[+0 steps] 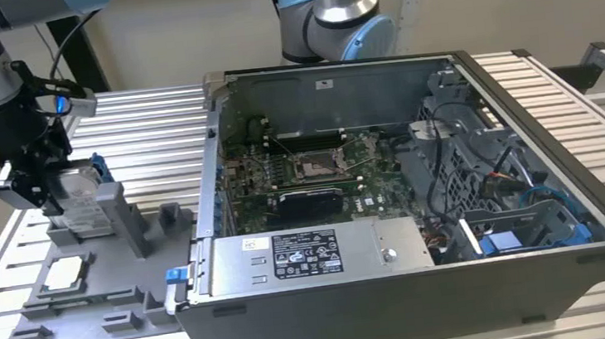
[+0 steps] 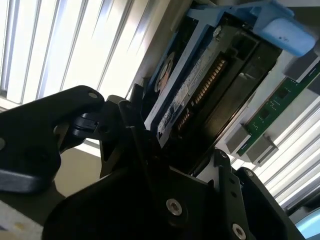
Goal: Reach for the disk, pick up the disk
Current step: 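Pick up the disk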
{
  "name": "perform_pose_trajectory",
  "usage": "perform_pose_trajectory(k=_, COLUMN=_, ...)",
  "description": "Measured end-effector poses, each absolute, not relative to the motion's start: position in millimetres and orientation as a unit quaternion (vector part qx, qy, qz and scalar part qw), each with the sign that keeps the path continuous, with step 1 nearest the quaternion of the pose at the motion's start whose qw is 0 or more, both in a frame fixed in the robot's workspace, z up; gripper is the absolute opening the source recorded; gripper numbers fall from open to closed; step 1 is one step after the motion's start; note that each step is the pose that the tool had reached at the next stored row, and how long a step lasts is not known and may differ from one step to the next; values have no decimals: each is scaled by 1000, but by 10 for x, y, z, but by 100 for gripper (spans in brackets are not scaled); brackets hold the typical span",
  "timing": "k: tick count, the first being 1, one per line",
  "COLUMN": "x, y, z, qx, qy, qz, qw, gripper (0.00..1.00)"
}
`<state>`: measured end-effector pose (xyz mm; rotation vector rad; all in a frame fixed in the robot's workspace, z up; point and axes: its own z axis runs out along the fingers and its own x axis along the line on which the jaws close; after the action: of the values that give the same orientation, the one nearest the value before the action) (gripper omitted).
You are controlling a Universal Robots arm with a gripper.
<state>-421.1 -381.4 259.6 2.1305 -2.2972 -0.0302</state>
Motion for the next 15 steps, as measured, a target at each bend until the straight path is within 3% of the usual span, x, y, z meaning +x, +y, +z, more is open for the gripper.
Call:
perform_pose_trajectory(k=13, x=-4211, y=-3814, z=2627, qx=680, qy=-733, qz=-10, qw=4, gripper=100)
perform_pose_trajectory(k=14, x=-4211, y=-3814, z=2628, qx=680, qy=-733, qz=-10, qw=4, gripper=0)
perform_pose_trajectory(k=15, x=-4211, y=-3814, z=2629, qx=680, qy=-733, qz=-10, qw=4, gripper=0)
